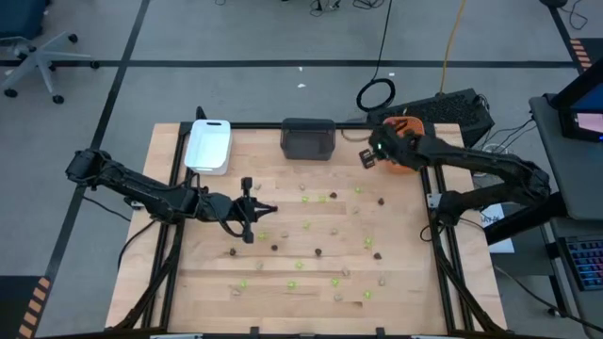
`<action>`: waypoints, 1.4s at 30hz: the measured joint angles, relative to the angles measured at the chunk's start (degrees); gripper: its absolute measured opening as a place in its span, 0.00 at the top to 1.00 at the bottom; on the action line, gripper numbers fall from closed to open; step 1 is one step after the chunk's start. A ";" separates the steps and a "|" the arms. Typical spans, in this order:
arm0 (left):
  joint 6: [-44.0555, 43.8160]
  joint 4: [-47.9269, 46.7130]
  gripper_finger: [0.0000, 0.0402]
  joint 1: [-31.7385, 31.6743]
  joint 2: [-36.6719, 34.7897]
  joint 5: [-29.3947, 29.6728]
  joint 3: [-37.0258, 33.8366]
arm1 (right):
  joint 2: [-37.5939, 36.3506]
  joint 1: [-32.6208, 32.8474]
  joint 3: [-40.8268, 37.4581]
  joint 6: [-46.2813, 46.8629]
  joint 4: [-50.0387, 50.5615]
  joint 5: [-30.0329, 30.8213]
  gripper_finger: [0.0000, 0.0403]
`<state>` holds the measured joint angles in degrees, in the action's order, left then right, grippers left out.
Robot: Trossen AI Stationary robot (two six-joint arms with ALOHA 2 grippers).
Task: Sort Halloween decoration
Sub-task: Put the green toy spider into the orange bin
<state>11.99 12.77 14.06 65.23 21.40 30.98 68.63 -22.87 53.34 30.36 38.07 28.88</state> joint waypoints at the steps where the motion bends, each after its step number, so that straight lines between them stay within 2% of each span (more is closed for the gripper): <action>1: -0.83 -0.34 1.00 0.00 0.00 0.19 0.00 | -0.20 2.66 0.00 1.43 -0.65 0.58 0.90; 5: -6.52 -2.40 0.98 -0.34 -0.06 1.32 0.00 | 1.48 14.41 0.00 4.04 -3.39 4.49 0.90; 10: -15.22 -8.12 0.85 -1.83 -0.46 2.42 0.02 | 5.92 27.14 0.00 3.20 -11.25 8.67 0.90; 15: -21.02 -15.34 0.75 -3.09 -0.46 3.67 0.02 | 11.32 36.56 0.00 1.91 -20.30 8.76 0.90; 21: -20.37 -25.44 0.74 -3.21 -0.46 4.10 0.02 | 20.27 45.06 0.00 -3.00 -34.57 8.58 0.90; 26: -25.47 -31.44 0.74 -3.19 -0.44 5.75 0.02 | 27.75 49.79 0.00 -8.78 -46.53 8.44 0.90; 31: -26.71 -36.66 0.74 -4.79 -0.44 5.57 0.02 | 32.44 52.32 0.00 -11.88 -52.89 8.29 0.90; 37: -24.68 -38.17 0.74 -9.27 -0.44 -2.74 0.02 | 33.74 52.63 0.02 -13.95 -55.15 8.23 0.90; 42: -19.23 -38.14 0.74 -13.43 0.43 -4.37 0.02 | 33.74 52.63 0.02 -14.44 -56.06 8.26 0.90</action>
<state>-7.24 -25.37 0.63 65.66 17.02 31.00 102.37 29.76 53.36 15.91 -17.99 37.14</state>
